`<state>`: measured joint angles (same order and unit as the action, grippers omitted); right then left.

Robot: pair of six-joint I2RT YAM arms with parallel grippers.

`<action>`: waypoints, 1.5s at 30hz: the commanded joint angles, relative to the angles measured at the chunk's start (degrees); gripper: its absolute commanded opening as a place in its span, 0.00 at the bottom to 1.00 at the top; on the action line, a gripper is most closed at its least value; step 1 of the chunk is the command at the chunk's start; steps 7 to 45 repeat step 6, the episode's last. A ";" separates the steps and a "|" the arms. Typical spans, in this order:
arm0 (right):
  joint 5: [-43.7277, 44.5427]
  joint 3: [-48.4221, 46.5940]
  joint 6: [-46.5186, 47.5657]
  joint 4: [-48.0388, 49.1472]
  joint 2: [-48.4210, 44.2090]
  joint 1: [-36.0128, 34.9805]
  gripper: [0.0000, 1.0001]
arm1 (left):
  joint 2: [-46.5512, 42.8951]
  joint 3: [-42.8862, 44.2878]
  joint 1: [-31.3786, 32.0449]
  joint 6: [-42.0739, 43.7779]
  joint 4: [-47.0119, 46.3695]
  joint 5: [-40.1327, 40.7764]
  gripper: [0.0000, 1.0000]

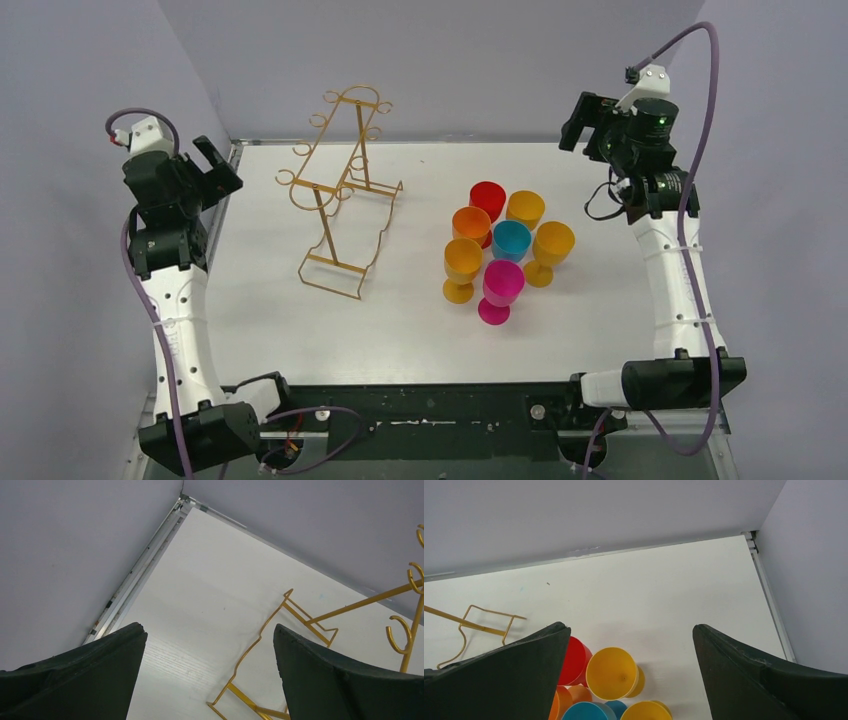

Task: Take the wine glass off the wine glass rack
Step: Reset both arms

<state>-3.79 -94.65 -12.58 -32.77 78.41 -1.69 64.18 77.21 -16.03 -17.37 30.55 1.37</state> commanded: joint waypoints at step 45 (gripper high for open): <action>3.52 6.72 -5.08 2.37 -6.16 0.05 1.00 | -3.64 -5.70 -0.21 0.05 0.43 -1.37 0.97</action>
